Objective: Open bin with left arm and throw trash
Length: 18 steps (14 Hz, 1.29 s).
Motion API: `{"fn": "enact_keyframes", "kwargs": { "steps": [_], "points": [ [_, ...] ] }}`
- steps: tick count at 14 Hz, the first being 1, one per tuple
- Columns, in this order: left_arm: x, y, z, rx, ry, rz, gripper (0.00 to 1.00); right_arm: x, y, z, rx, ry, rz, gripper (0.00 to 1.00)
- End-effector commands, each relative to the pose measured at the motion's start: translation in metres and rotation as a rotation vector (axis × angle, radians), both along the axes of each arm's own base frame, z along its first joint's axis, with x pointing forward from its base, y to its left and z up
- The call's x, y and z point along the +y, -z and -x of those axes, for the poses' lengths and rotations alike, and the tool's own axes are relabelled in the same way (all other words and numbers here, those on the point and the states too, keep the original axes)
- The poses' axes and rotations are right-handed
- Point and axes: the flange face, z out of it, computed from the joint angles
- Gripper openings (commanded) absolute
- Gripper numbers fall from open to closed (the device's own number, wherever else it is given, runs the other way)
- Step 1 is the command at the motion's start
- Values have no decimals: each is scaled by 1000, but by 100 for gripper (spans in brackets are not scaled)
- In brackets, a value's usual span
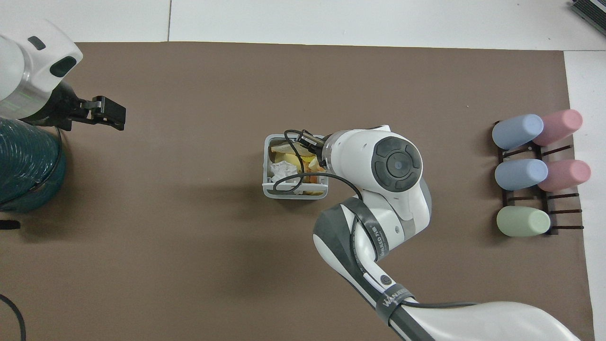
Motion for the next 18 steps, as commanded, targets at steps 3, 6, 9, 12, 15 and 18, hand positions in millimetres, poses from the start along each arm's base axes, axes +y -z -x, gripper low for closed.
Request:
{"fn": "enact_keyframes", "kwargs": {
  "steps": [3,6,9,12,15,18],
  "points": [
    [0,6,6,-4,10,-11,100,-22,-20,-6,-20,-59,29,100],
    [-4,8,9,-1,18,-14,100,-20,-19,-3,-13,-60,32,100],
    [-4,8,9,-3,20,-14,100,-29,-19,-7,-24,-99,51,100],
    [-4,8,9,-3,20,-14,100,-78,-41,-17,-59,-195,108,100],
    [-4,8,9,-1,21,-14,100,-147,-85,-15,-47,-293,184,100],
    [-4,8,9,-3,23,-14,100,-196,-120,-4,-4,-293,213,100]
  ]
}}
